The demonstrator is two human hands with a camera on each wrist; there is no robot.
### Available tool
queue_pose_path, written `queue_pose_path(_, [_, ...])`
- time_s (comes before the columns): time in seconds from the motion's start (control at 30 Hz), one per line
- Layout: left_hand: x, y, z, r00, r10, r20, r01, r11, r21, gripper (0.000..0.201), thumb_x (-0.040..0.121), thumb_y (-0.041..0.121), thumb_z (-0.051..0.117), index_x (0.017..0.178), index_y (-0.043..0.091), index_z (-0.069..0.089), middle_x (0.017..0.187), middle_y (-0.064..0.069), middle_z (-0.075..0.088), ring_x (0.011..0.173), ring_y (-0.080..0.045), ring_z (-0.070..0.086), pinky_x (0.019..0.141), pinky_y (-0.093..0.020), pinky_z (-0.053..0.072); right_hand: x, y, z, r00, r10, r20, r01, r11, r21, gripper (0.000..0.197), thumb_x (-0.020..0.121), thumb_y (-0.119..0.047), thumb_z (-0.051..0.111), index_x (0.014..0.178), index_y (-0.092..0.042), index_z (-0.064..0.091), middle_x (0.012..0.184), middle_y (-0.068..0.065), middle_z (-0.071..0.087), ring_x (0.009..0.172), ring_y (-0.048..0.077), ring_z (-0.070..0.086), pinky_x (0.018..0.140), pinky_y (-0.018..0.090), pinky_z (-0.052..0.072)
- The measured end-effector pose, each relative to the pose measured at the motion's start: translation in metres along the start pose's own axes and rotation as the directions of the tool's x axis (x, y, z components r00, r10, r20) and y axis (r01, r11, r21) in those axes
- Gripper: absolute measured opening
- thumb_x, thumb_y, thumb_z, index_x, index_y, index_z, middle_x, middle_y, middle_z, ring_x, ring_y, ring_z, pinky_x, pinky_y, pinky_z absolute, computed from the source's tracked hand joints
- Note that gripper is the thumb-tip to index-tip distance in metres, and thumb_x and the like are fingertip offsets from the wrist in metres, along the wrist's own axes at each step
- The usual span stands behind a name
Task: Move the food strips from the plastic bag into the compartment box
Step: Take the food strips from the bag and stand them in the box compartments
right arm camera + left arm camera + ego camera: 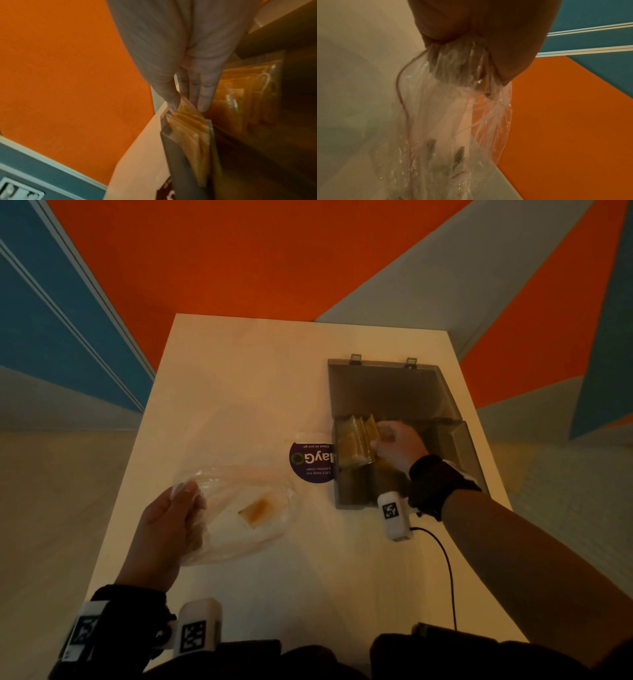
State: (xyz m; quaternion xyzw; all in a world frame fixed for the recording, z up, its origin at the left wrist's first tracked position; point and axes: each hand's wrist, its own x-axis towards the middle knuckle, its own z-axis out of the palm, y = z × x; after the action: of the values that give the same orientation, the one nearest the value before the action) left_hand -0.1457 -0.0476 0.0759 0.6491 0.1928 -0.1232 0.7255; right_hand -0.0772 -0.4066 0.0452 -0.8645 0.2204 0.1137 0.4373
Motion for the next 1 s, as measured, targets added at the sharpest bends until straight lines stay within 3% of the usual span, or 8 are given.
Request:
queue_pose_path(0.13, [0.003,-0.002,0.002,1.0,0.009,-0.005,-0.008,1.0,0.023,0.035,0.097,0.032,0.044,0.067,0.014,0.048,0.045,0.006,0.028,0.035,-0.01,0.021,0.039,-0.019,0.017,0.005,0.001,0.005,0.988,-0.044,-0.149,0.036,0.998,-0.059,0.029,0.093,-0.016,0.054,0.122,-0.015,0.057,0.123,0.006,0.058,0.113,0.023,0.056,0.09,0.027,0.046])
queue_pose_path(0.3, [0.002,0.0,0.002,1.0,0.009,-0.019,-0.008,1.0,0.029,0.035,0.097,0.031,0.045,0.066,0.014,0.048,0.045,0.005,0.028,0.035,-0.01,0.021,0.04,-0.019,0.017,0.009,-0.024,-0.008,0.884,-0.322,-0.339,0.245,0.937,-0.25,0.029,0.095,-0.011,0.047,0.122,-0.007,0.058,0.122,0.015,0.053,0.111,0.026,0.052,0.095,0.024,0.036])
queue_pose_path(0.4, [0.003,0.0,-0.001,0.999,0.003,-0.033,-0.002,1.0,0.025,0.035,0.097,0.031,0.045,0.066,0.015,0.049,0.047,0.003,0.028,0.036,-0.01,0.021,0.041,-0.02,0.017,0.009,-0.04,-0.018,0.841,-0.375,-0.39,0.294,0.922,-0.251,0.029,0.096,-0.009,0.044,0.121,-0.006,0.06,0.124,0.016,0.048,0.109,0.025,0.05,0.094,0.021,0.034])
queue_pose_path(0.6, [0.0,0.005,0.005,1.0,0.014,-0.026,-0.013,0.999,0.031,0.035,0.098,0.029,0.043,0.067,0.013,0.047,0.043,0.005,0.029,0.035,-0.01,0.022,0.039,-0.019,0.018,0.022,-0.039,0.006,0.965,-0.222,-0.143,0.168,0.934,-0.315,0.028,0.097,-0.01,0.042,0.116,-0.009,0.063,0.125,0.014,0.054,0.115,0.027,0.053,0.094,0.027,0.038])
queue_pose_path(0.77, [-0.002,0.006,0.006,1.0,0.019,-0.024,-0.018,0.999,0.028,0.035,0.098,0.029,0.043,0.067,0.013,0.047,0.043,0.005,0.029,0.035,-0.01,0.021,0.041,-0.019,0.017,0.022,-0.031,0.024,0.991,-0.118,-0.057,0.089,0.926,-0.366,0.037,0.096,-0.019,0.048,0.133,-0.017,0.05,0.138,0.009,0.048,0.125,0.027,0.048,0.104,0.037,0.04])
queue_pose_path(0.87, [-0.002,0.006,0.005,1.0,0.027,-0.013,-0.027,0.999,0.028,0.036,0.098,0.029,0.043,0.067,0.012,0.048,0.043,0.005,0.028,0.035,-0.011,0.021,0.041,-0.021,0.016,0.006,-0.044,0.023,0.958,-0.242,-0.153,0.202,0.95,-0.237,0.032,0.095,-0.016,0.05,0.126,-0.016,0.056,0.13,0.006,0.054,0.12,0.02,0.052,0.102,0.029,0.041])
queue_pose_path(0.93, [-0.001,0.005,0.005,0.999,0.036,-0.01,-0.035,0.999,0.031,0.036,0.098,0.029,0.043,0.065,0.014,0.048,0.043,0.005,0.028,0.036,-0.011,0.021,0.041,-0.021,0.017,-0.021,-0.067,0.019,0.925,-0.339,-0.17,0.351,0.935,0.046,0.021,0.094,-0.006,0.048,0.106,-0.012,0.064,0.107,0.004,0.062,0.1,0.01,0.06,0.091,0.025,0.048])
queue_pose_path(1.0, [0.0,0.005,0.007,0.999,0.039,0.002,-0.039,0.999,0.026,0.038,0.097,0.029,0.044,0.062,0.017,0.051,0.045,0.005,0.027,0.038,-0.011,0.021,0.042,-0.021,0.017,-0.06,-0.094,0.015,0.877,-0.476,0.059,0.421,0.822,0.383,0.026,0.091,0.008,0.043,0.089,-0.005,0.065,0.088,0.007,0.065,0.078,0.005,0.063,0.077,0.021,0.053])
